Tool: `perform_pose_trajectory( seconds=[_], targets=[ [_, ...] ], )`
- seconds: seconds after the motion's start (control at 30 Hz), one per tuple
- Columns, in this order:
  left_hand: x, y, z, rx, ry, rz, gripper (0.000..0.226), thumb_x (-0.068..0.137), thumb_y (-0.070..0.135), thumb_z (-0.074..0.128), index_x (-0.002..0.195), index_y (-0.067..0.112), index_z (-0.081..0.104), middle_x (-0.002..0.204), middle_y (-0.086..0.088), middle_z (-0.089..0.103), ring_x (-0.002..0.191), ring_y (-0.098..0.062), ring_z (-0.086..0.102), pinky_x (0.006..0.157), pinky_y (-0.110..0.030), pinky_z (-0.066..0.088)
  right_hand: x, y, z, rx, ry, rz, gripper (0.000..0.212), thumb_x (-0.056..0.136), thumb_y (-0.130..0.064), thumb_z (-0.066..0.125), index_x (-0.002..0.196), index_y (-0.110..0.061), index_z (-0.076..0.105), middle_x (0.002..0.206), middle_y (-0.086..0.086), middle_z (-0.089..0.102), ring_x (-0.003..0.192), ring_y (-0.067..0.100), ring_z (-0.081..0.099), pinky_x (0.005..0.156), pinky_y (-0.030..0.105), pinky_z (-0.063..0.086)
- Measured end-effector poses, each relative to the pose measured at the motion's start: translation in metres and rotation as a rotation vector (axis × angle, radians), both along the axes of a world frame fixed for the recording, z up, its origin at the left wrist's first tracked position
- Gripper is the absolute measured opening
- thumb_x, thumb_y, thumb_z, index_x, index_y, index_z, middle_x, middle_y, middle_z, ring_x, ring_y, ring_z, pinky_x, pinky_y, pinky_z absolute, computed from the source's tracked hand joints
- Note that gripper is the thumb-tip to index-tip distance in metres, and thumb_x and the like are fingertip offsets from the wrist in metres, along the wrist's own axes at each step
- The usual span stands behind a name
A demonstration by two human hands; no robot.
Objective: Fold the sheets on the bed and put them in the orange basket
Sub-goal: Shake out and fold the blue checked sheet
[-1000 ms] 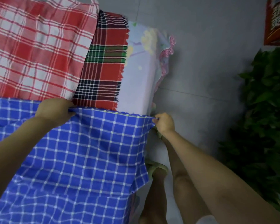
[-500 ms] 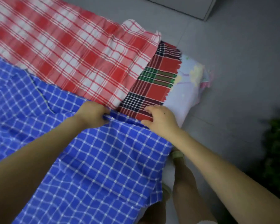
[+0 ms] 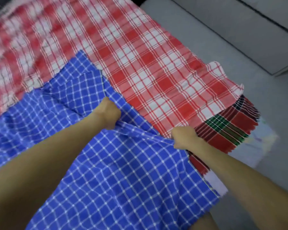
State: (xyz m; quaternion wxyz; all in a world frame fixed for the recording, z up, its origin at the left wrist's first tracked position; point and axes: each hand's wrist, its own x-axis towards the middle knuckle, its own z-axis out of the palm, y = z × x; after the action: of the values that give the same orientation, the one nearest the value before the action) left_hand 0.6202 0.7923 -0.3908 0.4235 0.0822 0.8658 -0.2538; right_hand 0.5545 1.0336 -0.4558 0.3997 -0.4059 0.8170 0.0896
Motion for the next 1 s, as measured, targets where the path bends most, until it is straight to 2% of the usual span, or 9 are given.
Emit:
perform_pose_trajectory(
  seconds=[0.07,0.13,0.2,0.3,0.43,0.53,0.67,0.83,1.0],
  targets=[
    [-0.007,-0.040,0.017,-0.036,0.084,0.046,0.031,0.090,0.048,0.048,0.095,0.024,0.066,0.092,0.005,0.067,0.094,-0.019,0.059,0.088,-0.033,0.035,-0.014,-0.012,0.002,0.092,-0.068,0.048,0.009,0.083,-0.023,0.064,0.087,-0.014,0.065,0.091,0.001,0.065,0.094,0.025,0.063,0.078,0.030,0.048],
    [-0.010,-0.078,0.027,-0.067,0.095,0.065,0.034,0.088,0.053,0.048,0.094,0.026,0.066,0.093,0.007,0.066,0.095,-0.018,0.057,0.086,-0.033,0.033,-0.028,-0.038,0.010,0.138,-0.164,0.039,0.023,0.077,-0.032,0.072,0.093,-0.016,0.071,0.091,-0.001,0.068,0.091,0.021,0.065,0.074,0.028,0.049],
    [-0.010,-0.106,0.031,-0.097,0.102,0.045,0.035,0.086,0.054,0.048,0.098,0.028,0.068,0.098,0.009,0.064,0.099,-0.017,0.053,0.082,-0.033,0.032,-0.040,-0.069,0.017,0.057,-0.211,-0.032,0.024,0.077,-0.034,0.072,0.093,-0.016,0.073,0.087,0.001,0.070,0.086,0.020,0.066,0.075,0.030,0.052],
    [-0.014,-0.146,0.033,-0.095,0.148,0.148,0.034,0.084,0.055,0.048,0.101,0.032,0.067,0.106,0.009,0.059,0.105,-0.019,0.049,0.085,-0.034,0.033,-0.054,-0.137,0.019,-0.175,-0.089,-0.128,0.022,0.087,-0.030,0.060,0.097,-0.012,0.070,0.098,0.008,0.069,0.094,0.027,0.065,0.085,0.036,0.052],
    [-0.022,-0.178,0.018,0.158,0.420,0.657,0.025,0.089,0.031,0.050,0.110,0.034,0.065,0.119,-0.001,0.056,0.115,-0.027,0.047,0.092,-0.038,0.038,-0.063,-0.226,0.014,-0.353,0.017,-0.178,0.023,0.091,-0.022,0.053,0.107,-0.011,0.065,0.110,0.011,0.066,0.103,0.030,0.061,0.084,0.035,0.049],
    [-0.026,-0.196,-0.013,0.159,0.555,0.773,0.032,0.092,0.017,0.047,0.122,0.024,0.059,0.123,-0.007,0.054,0.115,-0.031,0.047,0.090,-0.039,0.041,-0.074,-0.281,0.001,-0.401,0.108,-0.193,0.019,0.089,-0.014,0.053,0.103,-0.012,0.066,0.104,0.009,0.067,0.100,0.030,0.063,0.079,0.034,0.051],
    [-0.043,-0.226,-0.059,0.201,0.638,0.865,0.038,0.093,0.031,0.052,0.129,0.019,0.051,0.128,-0.007,0.053,0.117,-0.030,0.046,0.096,-0.039,0.040,-0.095,-0.339,-0.013,-0.456,0.208,-0.176,0.022,0.088,-0.005,0.049,0.103,-0.010,0.064,0.102,0.010,0.066,0.097,0.031,0.061,0.077,0.035,0.051],
    [-0.053,-0.241,-0.084,0.359,0.516,0.863,0.037,0.088,0.042,0.059,0.117,0.022,0.052,0.112,0.003,0.063,0.105,-0.020,0.057,0.086,-0.031,0.038,-0.120,-0.378,-0.030,-0.500,0.294,-0.154,0.033,0.091,-0.023,0.054,0.121,-0.012,0.056,0.119,0.011,0.057,0.110,0.031,0.050,0.087,0.036,0.043],
    [-0.063,-0.294,-0.062,0.751,0.926,1.065,0.016,0.088,0.027,0.064,0.091,0.011,0.062,0.074,0.005,0.055,0.076,-0.019,0.052,0.067,-0.028,0.035,-0.142,-0.413,-0.042,-0.334,0.393,-0.069,0.071,0.074,-0.039,0.075,0.134,-0.021,0.043,0.134,0.010,0.043,0.121,0.033,0.042,0.093,0.040,0.042]
  ],
)
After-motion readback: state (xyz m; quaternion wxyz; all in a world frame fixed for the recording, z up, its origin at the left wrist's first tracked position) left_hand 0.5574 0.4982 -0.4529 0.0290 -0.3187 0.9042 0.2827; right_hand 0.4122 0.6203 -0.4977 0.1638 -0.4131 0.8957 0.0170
